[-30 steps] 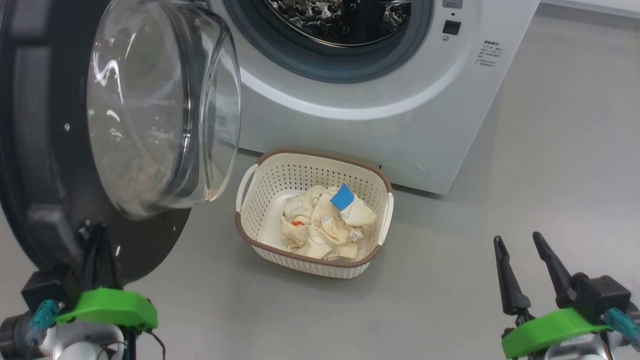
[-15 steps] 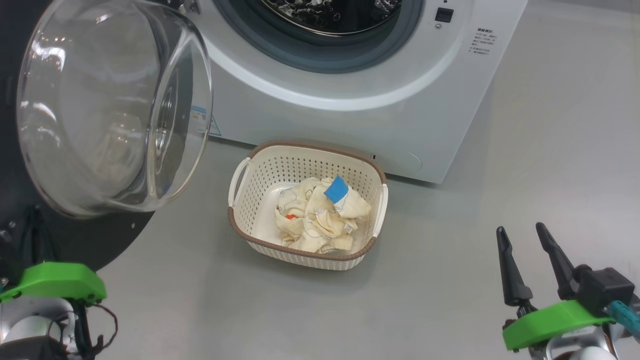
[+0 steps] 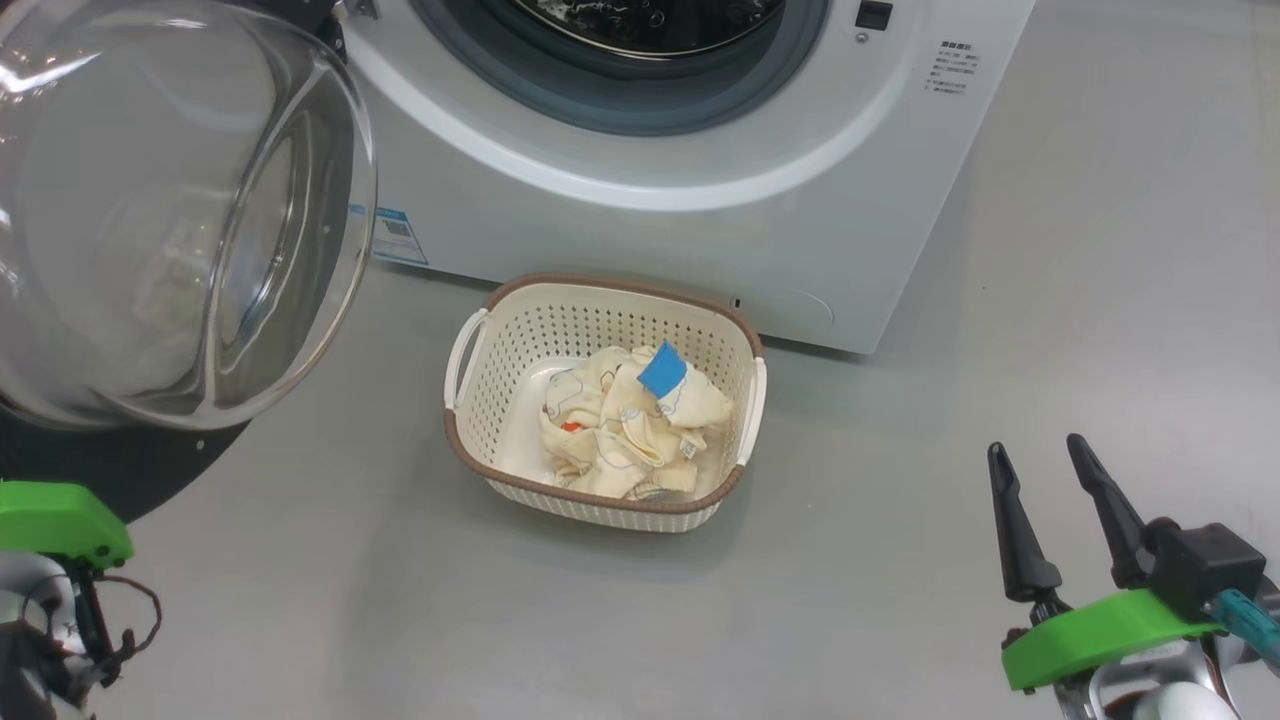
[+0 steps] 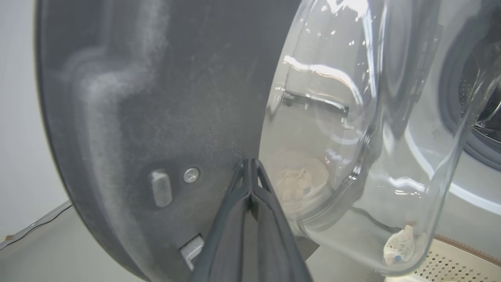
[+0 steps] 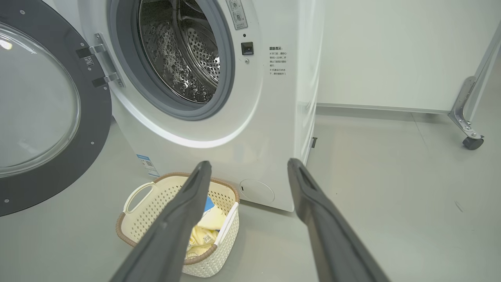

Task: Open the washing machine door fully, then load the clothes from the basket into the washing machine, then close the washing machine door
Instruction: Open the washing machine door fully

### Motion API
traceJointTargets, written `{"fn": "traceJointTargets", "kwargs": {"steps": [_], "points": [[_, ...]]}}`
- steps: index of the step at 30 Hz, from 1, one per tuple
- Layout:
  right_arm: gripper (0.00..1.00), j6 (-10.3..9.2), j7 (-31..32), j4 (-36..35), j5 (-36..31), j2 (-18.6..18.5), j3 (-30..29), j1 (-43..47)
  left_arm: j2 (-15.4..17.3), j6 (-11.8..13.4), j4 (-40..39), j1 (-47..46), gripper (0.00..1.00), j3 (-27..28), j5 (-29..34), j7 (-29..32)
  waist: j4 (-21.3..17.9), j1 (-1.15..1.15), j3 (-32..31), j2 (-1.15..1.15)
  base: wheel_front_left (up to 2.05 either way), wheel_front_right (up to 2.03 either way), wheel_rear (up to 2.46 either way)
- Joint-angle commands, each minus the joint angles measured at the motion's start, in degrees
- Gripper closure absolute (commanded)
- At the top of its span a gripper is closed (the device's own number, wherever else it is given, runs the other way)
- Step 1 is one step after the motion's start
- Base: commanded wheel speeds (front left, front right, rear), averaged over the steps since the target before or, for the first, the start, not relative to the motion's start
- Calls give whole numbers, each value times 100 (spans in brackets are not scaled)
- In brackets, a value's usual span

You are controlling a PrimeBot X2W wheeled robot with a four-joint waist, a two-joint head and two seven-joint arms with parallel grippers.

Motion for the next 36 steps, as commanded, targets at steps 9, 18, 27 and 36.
{"fn": "traceJointTargets", "kwargs": {"steps": [9,18,27,36], "points": [[0,-16,26,-159,17,-48,167,-258,688,301,769,-810,100,205,67,-19,-50,0,-17,0,0,0,0],[0,-16,9,-137,57,-48,199,-215,785,89,1400,-1087,100,256,42,-128,-109,0,-73,0,0,0,0],[0,-16,-18,-125,-69,-48,160,-205,613,128,966,-789,100,392,163,-178,-140,0,-127,0,0,0,0],[0,-16,40,-202,-221,-48,123,-161,401,267,-140,-56,100,520,315,-181,-123,0,-214,0,0,0,0]]}}
